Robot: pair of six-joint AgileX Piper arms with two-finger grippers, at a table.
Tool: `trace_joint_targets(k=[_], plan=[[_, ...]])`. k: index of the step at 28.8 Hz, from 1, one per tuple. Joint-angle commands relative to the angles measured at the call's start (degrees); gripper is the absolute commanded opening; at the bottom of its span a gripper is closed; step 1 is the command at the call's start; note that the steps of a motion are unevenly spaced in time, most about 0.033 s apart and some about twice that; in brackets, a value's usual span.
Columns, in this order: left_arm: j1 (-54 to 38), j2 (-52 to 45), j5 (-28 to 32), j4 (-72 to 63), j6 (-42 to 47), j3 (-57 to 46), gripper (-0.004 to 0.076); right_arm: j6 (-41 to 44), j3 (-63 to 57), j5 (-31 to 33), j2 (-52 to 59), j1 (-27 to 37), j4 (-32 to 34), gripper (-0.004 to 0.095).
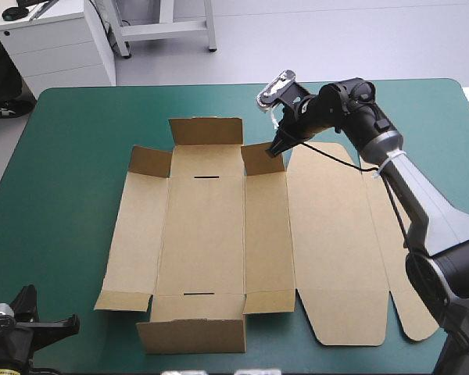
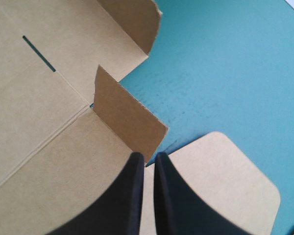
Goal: Fold the box
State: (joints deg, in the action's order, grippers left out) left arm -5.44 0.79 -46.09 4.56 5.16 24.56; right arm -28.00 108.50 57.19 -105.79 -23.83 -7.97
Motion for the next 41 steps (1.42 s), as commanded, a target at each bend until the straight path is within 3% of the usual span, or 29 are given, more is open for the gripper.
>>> trace_joint_targets(k=[1, 7, 9, 11, 18, 22, 27, 31, 38, 41], plan=[[0.1, 0.89, 4.33, 0.18, 0.18, 1.27, 0.0, 14.04, 1.56, -1.04, 4.44, 0.29, 2.37, 0.0], [0.1, 0.89, 4.33, 0.18, 0.16, 1.27, 0.03, 18.33, 1.3, 7.37, 6.97, 0.7, 4.51, 0.0], [0.1, 0.89, 4.33, 0.18, 0.16, 1.27, 0.0414, 20.45, 1.3, 7.68, 8.53, 0.7, 5.79, 0.0], [0.1, 0.89, 4.33, 0.18, 0.16, 1.27, 0.0472, 22.07, 1.3, 7.56, 10.55, 0.7, 6.83, -0.0001], [0.1, 0.89, 4.33, 0.03, 0.16, 1.27, 0.0461, 23.72, 1.15, 10.9, 17.06, 0.7, 6.83, -0.0001], [0.1, 0.89, 4.25, 0.03, 0.16, 1.27, 0.0461, 24.99, -5.19, 10.08, 22.47, 0.7, 6.61, -0.0001], [0.1, 0.89, 4.24, 0.03, 0.16, 1.38, 0.0462, 26.95, -22.35, 1.4, 34.06, 0.7, 6.61, -0.0001], [0.1, 2.53, 0.77, -0.52, -0.73, 3.5, 0.0461, 29.14, -36.03, -5.39, 44.84, 0.7, 6.61, -0.0001], [0.1, 14.1, 0.29, -7.02, -8.65, 12.46, 0.0462, 29.3, -53.25, -11.81, 62.6, 0.7, 6.82, -0.0001], [0.1, 20.12, 0.35, -14.82, -17.84, 17.29, 0.0462, 29.3, -60.12, -13.37, 70.0, 0.7, 6.82, -0.0001]])
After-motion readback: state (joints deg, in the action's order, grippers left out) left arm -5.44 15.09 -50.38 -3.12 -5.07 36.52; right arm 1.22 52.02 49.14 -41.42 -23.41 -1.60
